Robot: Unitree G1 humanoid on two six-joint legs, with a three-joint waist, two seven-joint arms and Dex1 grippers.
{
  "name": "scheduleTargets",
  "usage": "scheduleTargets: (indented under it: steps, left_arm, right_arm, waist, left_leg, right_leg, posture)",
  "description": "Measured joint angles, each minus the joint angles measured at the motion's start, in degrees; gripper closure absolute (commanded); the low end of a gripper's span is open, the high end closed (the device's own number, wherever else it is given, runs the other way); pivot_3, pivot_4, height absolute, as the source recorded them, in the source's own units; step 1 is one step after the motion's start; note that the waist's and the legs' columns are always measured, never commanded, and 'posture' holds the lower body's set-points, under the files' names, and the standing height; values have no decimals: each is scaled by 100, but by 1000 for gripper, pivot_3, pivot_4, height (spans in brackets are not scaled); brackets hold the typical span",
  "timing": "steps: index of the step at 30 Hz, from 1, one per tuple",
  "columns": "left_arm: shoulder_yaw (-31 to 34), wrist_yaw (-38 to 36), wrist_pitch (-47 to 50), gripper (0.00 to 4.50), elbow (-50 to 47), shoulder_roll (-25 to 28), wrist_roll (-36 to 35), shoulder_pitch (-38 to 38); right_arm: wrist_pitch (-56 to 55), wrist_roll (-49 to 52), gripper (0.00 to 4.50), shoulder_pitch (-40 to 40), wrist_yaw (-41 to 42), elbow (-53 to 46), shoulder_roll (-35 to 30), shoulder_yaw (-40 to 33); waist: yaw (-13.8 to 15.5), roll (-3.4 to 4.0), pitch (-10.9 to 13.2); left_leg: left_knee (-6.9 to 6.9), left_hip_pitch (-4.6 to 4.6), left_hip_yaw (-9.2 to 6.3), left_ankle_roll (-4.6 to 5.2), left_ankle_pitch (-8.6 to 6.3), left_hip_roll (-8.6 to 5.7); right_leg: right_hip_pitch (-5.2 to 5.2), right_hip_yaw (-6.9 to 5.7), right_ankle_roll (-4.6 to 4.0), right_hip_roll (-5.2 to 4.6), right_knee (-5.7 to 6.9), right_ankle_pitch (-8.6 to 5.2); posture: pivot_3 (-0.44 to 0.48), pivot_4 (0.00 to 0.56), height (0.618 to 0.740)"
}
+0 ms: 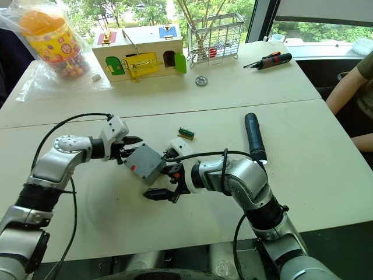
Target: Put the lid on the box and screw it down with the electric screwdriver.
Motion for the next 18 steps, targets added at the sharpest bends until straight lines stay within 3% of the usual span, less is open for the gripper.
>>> scheduleTargets:
  steps: [5,10,18]
  left_arm:
    - [-20,-54,-427,2349,515,29,166,-142]
    - [409,-178,-315,2349,356,797,133,333]
    - [1253,-700,1082,2349,-1921,1510,-893,2354]
  right_arm:
    - [157,-3,12,-78,-95,-274,-376,-135]
    - [-309,-230,12,-292,146,-475,-1241,-6]
    - [-1400,-696,12,-555,553,161,-1169,608]
  waist:
    - [-6,-1,-1]
    - [-96,0,-2]
    - [-129,-3,-4]
  left_leg:
    - [1,0,1,0,0,-1]
    - [-13,0,3,1,-1,4]
    - [-7,1,5,13,-7,4]
  right_leg:
    - [-2,0,0,0,3,0]
    - [-12,1,1,-2,7,0]
    - [-5,9,0,-7,6,-1]
  posture:
    - [0,150,740]
    - [0,150,740]
    - [0,150,740]
